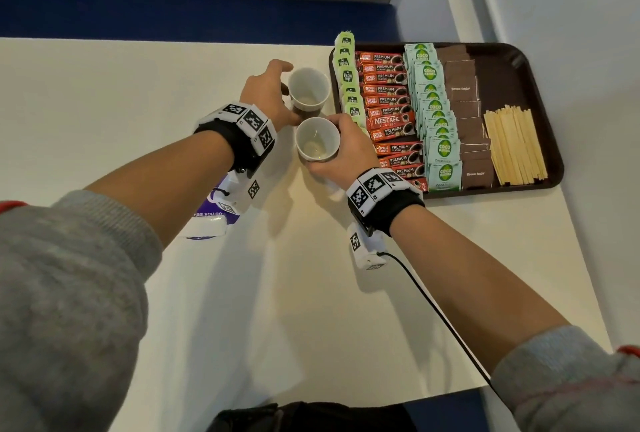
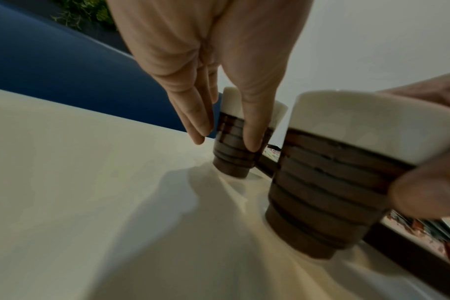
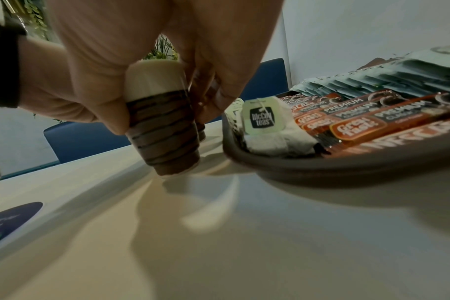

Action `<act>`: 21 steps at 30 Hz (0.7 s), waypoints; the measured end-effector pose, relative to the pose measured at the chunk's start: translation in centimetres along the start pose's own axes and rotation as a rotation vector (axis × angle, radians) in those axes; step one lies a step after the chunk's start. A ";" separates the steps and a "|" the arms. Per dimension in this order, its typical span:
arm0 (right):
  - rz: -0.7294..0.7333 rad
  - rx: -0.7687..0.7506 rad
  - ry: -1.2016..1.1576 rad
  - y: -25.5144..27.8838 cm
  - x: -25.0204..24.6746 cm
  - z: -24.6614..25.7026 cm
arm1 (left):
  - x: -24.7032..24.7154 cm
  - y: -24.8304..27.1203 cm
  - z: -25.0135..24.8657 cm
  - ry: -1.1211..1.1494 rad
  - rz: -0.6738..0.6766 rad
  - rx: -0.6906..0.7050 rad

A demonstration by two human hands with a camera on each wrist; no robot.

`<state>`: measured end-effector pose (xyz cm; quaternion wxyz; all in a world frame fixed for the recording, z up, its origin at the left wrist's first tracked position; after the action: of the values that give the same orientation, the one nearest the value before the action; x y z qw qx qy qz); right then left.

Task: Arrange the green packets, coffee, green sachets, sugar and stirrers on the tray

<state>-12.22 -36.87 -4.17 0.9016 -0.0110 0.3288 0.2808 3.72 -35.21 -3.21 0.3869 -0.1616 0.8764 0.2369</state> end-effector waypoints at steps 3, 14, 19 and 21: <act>0.004 0.003 0.011 0.1 0.1 0.1 | 0.2 0.3 0.5 0.005 -0.004 -0.009; 0.010 -0.005 0.017 0.4 0.5 0.6 | 0.3 0.8 1.7 -0.053 -0.014 -0.008; 0.033 0.016 0.035 0.4 0.5 0.9 | 0.4 1.5 2.2 -0.065 -0.001 -0.033; 0.035 0.015 0.046 0.6 0.2 1.3 | 0.3 1.7 2.3 -0.068 0.008 -0.039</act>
<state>-11.64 -35.99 -3.22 0.8889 -0.0049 0.3518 0.2935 4.14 -32.56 -4.27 0.4123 -0.1575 0.8585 0.2610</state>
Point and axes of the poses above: each hand's wrist, its own y-axis away from the middle knuckle, its own x-axis out of the palm, z = x × y, the point moved 10 cm from there along -y, towards the middle knuckle, and after that the axes turned 6 degrees about -y, right-handed, at the moved point
